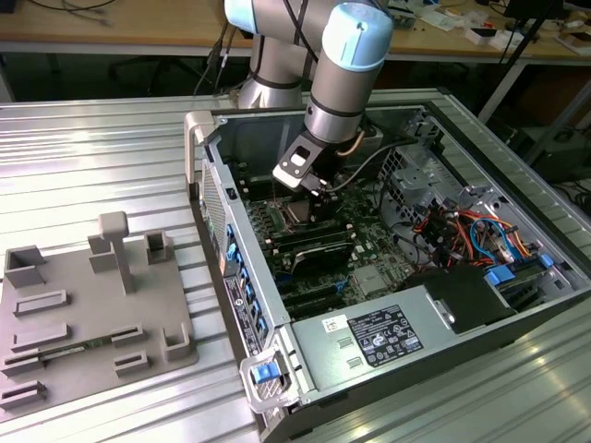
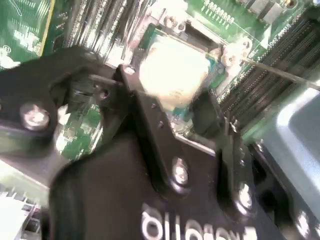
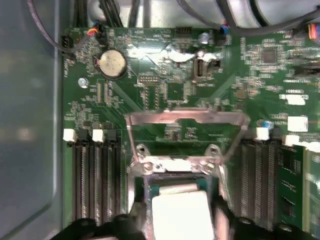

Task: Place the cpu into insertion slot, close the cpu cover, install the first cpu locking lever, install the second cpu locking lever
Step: 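Place the cpu into insertion slot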

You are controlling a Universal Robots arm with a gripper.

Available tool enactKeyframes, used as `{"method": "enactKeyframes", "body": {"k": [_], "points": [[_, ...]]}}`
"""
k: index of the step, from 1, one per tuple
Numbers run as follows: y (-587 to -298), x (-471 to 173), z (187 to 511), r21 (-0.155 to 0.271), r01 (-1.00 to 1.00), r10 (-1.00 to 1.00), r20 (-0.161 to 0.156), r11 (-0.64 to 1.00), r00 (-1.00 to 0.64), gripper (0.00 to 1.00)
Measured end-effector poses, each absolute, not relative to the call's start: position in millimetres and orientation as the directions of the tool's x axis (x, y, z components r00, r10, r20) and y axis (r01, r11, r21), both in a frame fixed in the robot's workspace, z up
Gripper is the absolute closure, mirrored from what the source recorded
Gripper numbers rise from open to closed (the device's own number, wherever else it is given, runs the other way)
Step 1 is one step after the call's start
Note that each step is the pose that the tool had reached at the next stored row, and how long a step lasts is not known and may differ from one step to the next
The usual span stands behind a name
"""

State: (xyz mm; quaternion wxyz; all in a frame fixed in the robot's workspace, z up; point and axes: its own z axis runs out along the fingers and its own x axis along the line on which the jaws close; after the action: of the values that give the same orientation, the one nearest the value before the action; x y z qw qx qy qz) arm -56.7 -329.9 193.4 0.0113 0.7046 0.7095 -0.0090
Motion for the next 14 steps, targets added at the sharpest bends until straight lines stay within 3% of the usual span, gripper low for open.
{"method": "enactKeyframes", "body": {"k": [1,11,12,14], "points": [[-329.9,-56.7,193.5,0.003,1.000,1.000,-0.029,0.007,-0.007,0.33],[-329.9,-56.7,197.7,0.000,1.000,1.000,-0.029,0.007,-0.007,0.33],[-329.9,-56.8,197.7,-0.001,1.000,1.000,-0.029,0.007,-0.007,0.42],[-329.9,-56.7,197.8,-0.001,1.000,1.000,-0.029,0.007,-0.007,0.42]]}}
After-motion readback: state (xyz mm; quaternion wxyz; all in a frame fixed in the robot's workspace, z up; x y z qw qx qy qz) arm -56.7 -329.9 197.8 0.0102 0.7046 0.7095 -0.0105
